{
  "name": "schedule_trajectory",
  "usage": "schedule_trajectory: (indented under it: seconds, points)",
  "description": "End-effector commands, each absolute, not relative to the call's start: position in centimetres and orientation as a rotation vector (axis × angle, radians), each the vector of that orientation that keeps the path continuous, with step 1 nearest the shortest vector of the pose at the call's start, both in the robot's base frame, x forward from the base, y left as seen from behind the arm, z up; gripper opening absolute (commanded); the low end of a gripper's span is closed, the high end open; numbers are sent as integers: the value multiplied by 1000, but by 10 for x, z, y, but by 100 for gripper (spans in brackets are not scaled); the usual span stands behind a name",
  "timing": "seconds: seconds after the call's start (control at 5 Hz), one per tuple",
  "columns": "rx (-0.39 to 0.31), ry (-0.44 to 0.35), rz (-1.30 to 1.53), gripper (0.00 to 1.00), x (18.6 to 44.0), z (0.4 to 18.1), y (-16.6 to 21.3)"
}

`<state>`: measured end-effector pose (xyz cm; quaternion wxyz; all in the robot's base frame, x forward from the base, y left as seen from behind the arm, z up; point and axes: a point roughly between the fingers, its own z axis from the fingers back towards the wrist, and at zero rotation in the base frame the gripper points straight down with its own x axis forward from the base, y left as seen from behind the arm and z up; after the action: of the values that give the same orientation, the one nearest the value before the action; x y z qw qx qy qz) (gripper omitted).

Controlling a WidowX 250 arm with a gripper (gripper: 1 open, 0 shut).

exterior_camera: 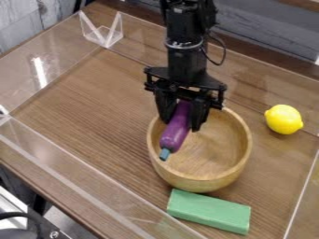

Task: Remove the purple eggplant from inside the brown bowl and put it on the table

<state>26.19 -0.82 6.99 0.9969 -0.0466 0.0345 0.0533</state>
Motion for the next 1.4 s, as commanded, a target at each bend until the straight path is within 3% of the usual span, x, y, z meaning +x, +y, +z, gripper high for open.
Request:
schedule_trajectory:
  seconds: [0.0, 0.8, 1.2]
  points:
    - [-97, -27, 108, 0, 273, 93, -3]
    - [-78, -44, 153, 0, 272, 91, 71]
    - [-85, -31, 150, 0, 268, 82, 61]
